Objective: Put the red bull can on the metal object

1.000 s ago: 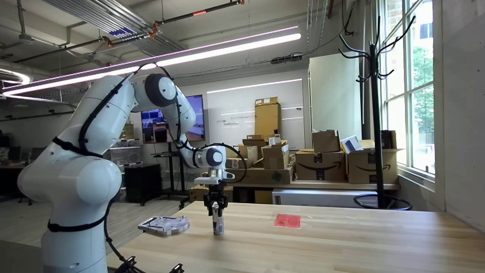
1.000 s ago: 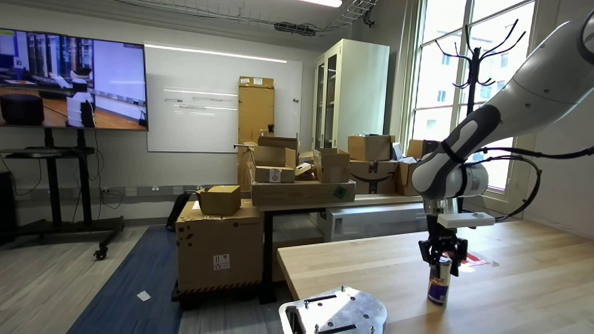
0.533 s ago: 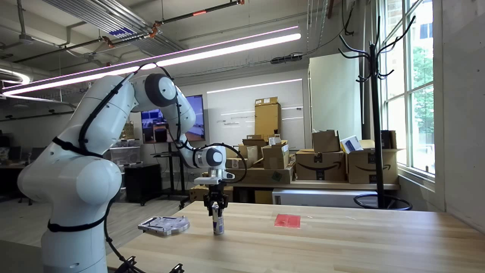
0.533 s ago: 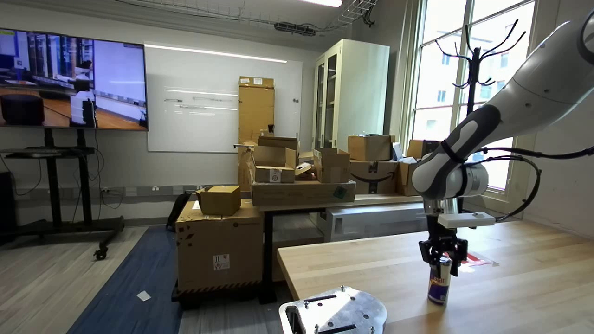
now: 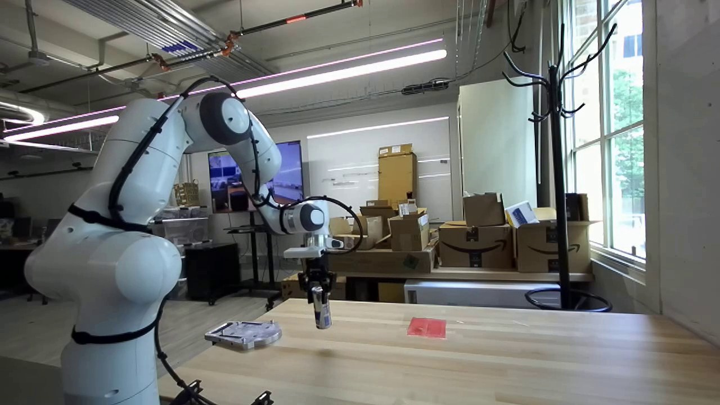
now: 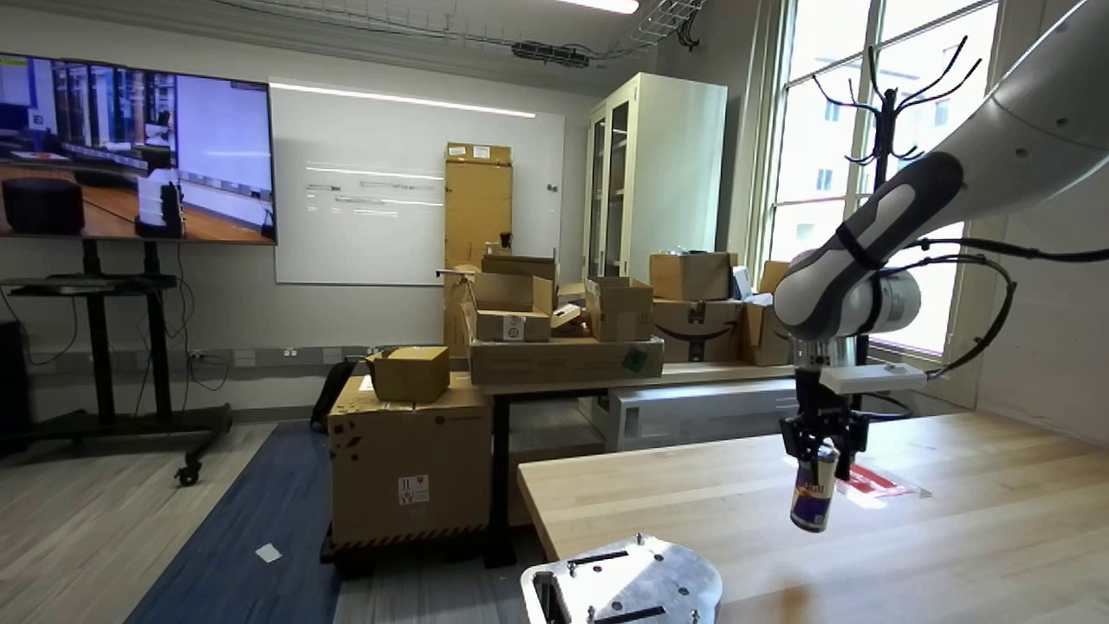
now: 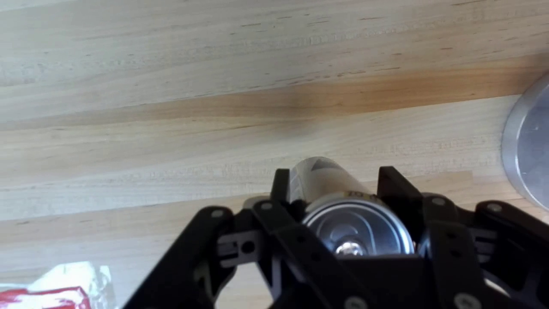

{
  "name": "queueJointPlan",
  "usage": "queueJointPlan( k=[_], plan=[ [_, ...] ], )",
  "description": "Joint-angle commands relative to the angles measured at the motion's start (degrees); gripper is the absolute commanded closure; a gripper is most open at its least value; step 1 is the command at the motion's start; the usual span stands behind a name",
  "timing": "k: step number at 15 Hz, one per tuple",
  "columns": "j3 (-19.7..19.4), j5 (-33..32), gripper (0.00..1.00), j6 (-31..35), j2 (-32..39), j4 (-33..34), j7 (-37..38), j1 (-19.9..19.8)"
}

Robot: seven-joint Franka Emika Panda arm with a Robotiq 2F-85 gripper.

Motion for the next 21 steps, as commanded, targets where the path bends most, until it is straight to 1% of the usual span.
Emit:
queueJointPlan(
  k=[1,6,13,16,21],
  plan=[
    [1.61,-2.94,0.7,-0.56,-7.65,-4.15,0.46,2.16],
    [5.38,-5.22,0.7,-1.24,-9.75,-5.1,1.37,6.65],
    [10.29,-7.0,0.7,-2.5,-7.09,-3.46,3.7,13.17],
    [11.52,-8.89,0.7,-2.97,-5.31,-2.41,5.44,15.84],
    [12.35,-11.86,0.7,-4.3,0.78,1.8,7.86,19.56]
  ],
)
